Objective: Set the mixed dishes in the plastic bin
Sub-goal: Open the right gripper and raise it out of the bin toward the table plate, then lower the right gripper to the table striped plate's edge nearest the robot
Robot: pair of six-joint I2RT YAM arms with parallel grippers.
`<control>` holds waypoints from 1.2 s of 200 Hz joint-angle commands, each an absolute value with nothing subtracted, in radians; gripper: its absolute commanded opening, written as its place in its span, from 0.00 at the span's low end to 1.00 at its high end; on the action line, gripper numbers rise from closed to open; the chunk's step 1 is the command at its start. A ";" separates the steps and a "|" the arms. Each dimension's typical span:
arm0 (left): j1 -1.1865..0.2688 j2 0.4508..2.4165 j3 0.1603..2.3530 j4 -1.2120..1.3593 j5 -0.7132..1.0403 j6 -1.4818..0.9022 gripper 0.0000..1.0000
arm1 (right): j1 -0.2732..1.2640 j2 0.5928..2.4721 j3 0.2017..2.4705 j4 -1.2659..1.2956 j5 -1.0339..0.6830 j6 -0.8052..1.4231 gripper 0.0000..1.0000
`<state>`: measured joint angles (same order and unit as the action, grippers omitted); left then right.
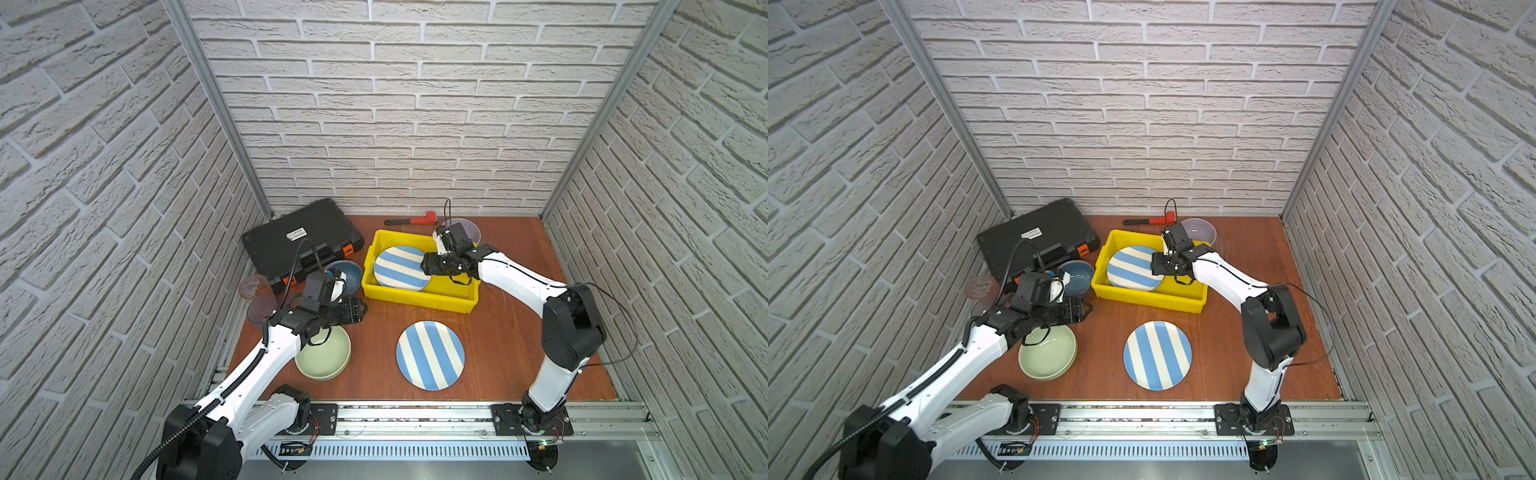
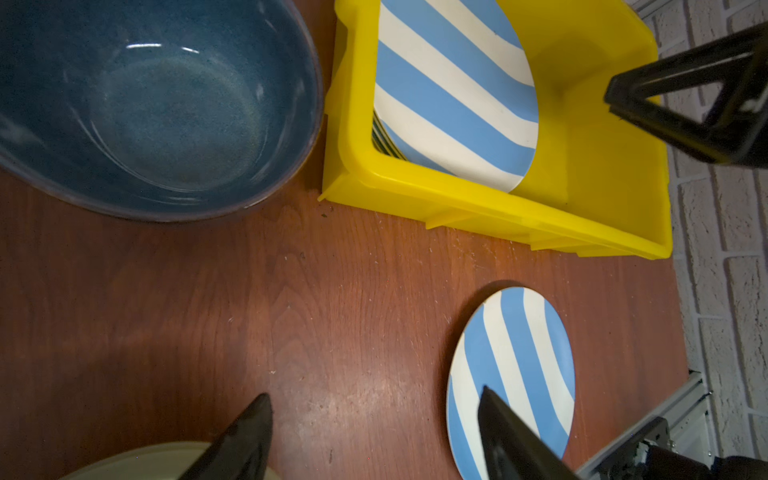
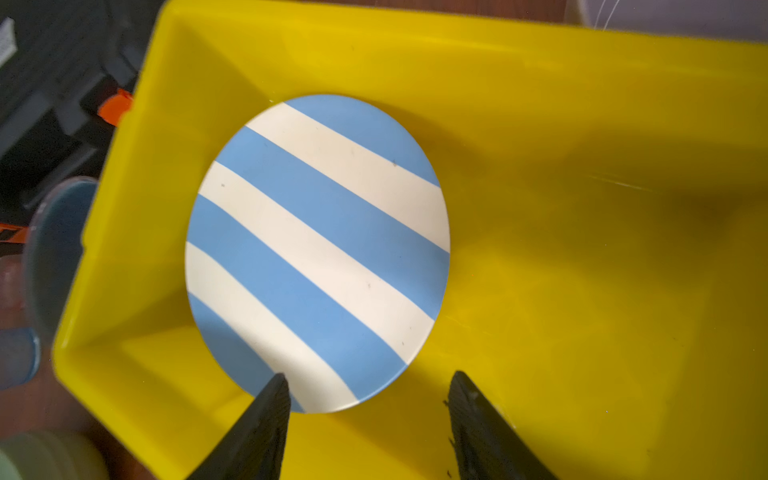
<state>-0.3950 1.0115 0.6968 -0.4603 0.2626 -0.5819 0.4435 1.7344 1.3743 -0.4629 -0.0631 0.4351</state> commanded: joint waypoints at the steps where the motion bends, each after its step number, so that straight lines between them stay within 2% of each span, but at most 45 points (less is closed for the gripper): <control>1: -0.443 1.016 0.734 -0.465 0.234 -0.536 0.76 | 0.453 1.617 1.324 -0.515 -0.062 0.400 0.63; 67: -0.605 1.073 0.749 -0.450 0.204 -0.491 0.67 | 0.452 1.259 1.043 -0.527 -0.200 0.425 0.62; 143: -0.740 1.150 0.704 -0.350 0.198 -0.547 0.47 | 0.452 0.800 0.646 -0.605 -0.268 0.546 0.60; 177: -0.791 1.207 0.716 -0.326 0.168 -0.579 0.44 | 0.452 0.721 0.547 -0.633 -0.293 0.587 0.59; 240: -0.848 1.280 0.675 -0.285 0.128 -0.607 0.41 | 0.452 0.693 0.403 -0.628 -0.306 0.650 0.55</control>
<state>-0.8391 1.2549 0.7097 -0.3424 0.1520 -0.5892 0.4454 0.7078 0.4335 -0.6369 -0.2886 0.6140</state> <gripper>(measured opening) 0.426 0.564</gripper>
